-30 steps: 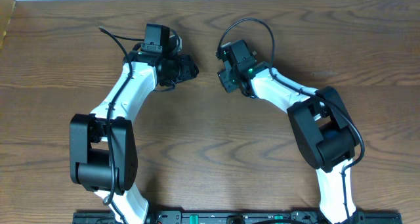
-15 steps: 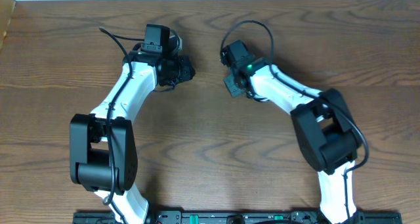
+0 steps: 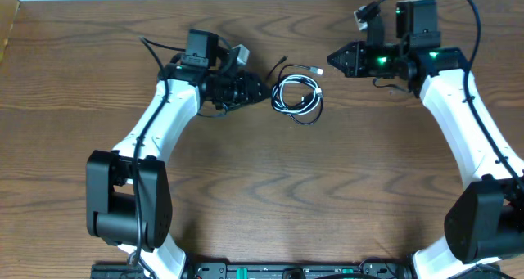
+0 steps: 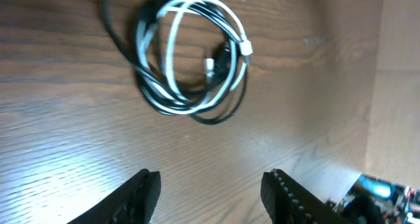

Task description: Untangle cables

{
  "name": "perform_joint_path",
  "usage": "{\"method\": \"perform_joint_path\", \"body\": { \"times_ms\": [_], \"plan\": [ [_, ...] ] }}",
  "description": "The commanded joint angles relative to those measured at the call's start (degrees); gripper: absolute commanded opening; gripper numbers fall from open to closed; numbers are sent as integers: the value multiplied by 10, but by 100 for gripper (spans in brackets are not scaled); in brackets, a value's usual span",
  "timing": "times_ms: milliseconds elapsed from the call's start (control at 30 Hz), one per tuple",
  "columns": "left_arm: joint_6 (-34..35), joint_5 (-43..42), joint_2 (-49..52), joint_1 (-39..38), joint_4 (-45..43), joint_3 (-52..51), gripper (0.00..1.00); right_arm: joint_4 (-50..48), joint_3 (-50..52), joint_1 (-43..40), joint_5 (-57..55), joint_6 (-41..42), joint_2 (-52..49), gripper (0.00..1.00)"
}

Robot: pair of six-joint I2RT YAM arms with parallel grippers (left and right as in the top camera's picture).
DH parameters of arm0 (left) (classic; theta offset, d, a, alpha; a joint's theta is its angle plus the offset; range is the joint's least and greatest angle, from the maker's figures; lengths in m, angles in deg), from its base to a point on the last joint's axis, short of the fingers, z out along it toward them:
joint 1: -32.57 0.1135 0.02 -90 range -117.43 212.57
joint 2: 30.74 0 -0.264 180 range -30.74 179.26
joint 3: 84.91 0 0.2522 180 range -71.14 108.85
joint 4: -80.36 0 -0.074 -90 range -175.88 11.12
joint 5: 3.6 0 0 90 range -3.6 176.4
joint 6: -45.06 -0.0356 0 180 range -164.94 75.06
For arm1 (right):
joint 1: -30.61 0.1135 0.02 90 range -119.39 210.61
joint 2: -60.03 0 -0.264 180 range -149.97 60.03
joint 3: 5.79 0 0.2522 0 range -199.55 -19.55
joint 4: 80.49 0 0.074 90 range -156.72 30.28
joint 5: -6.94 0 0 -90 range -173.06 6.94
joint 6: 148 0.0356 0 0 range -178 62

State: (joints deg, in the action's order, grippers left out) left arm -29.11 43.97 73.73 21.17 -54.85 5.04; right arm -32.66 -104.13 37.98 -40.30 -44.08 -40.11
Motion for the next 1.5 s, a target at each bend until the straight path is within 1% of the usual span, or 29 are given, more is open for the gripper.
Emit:
{"method": "perform_joint_path", "body": {
  "times_ms": [0, 67, 133, 200, 233, 300, 333, 367, 400, 433, 533, 567, 700, 833, 933, 1000, 1067, 1100, 1167, 1233, 1267, 1300, 1333, 1367, 1400, 1433, 1467],
  "plan": [
    [-8, 7, -7, -17, 0, 0, 58, 0, -1, -19, 71, 15, -3, 1],
    [-2, 46, -6, -28, 0, -3, 59, 2, -1, -19, 54, 15, -3, 1],
    [24, 84, 0, -38, 0, -3, 60, 11, -1, -19, 23, 16, -3, 1],
    [93, 126, 23, -52, -20, -4, 60, 24, -1, -19, -21, 20, -3, 1],
    [110, 127, 33, -56, -34, -4, 60, 28, -1, -19, -38, 20, -3, 1],
    [172, 138, 54, -67, -61, -4, 60, 37, -1, -19, -69, 26, -3, 1],
    [247, 139, 70, -75, -77, -4, 60, 45, -1, -19, -93, 31, -3, 1],
    [305, 140, 82, -82, -85, -4, 60, 48, -1, -19, -98, 30, -3, 1],
    [339, 140, 89, -88, -93, -4, 59, 52, -1, -19, -106, 30, -3, 1],
    [385, 141, 112, -103, -119, -4, 59, 56, -1, -19, -117, 30, -3, 1],
    [418, 181, 134, -120, -132, -4, 59, 60, -1, -19, -129, 30, -3, 1],
    [420, 194, 140, -123, -133, -4, 58, 60, -1, -19, -129, 29, -3, 1],
    [443, 253, 153, -132, -134, -4, 50, 60, -1, -19, -133, 28, -3, 1],
    [449, 310, 154, -144, -134, -4, 48, 65, -1, -19, -144, 23, -3, 1],
    [449, 397, 154, -159, -134, -4, 48, 71, -1, -19, -144, 17, -3, 2],
    [431, 432, 154, -168, -134, -4, 47, 75, -1, -19, -144, 12, -3, 2],
    [427, 439, 154, -178, -134, -4, 47, 81, -1, -19, -144, 5, -3, 2],
    [427, 440, 154, -182, -134, -4, 45, 83, -1, -19, -146, 6, -3, 2],
    [428, 456, 154, -190, -134, -4, 35, 86, -1, -19, -153, 6, -3, 2],
    [428, 468, 154, -193, -135, -4, 31, 90, -1, -19, -155, 2, -3, 3],
    [428, 468, 154, -193, -136, -4, 26, 92, -1, -19, -155, 2, -3, 3],
    [428, 468, 154, -193, -136, -4, 19, 93, -1, -19, -155, 2, -3, 3],
    [428, 467, 154, -193, -136, -4, 8, 93, -1, -19, -155, 2, -3, 4],
    [427, 459, 154, -193, -137, -4, 7, 92, -1, -19, -155, 2, -3, 4],
    [410, 448, 154, -192, -140, -3, 7, 92, -1, -19, -155, 2, -3, 4],
    [377, 424, 153, -189, -150, -2, 7, 91, -1, -19, -155, -1, -3, 5],
    [322, 379, 147, -182, -159, 1, 8, 91, -1, -19, -155, -11, -3, 6]
  ]
}}
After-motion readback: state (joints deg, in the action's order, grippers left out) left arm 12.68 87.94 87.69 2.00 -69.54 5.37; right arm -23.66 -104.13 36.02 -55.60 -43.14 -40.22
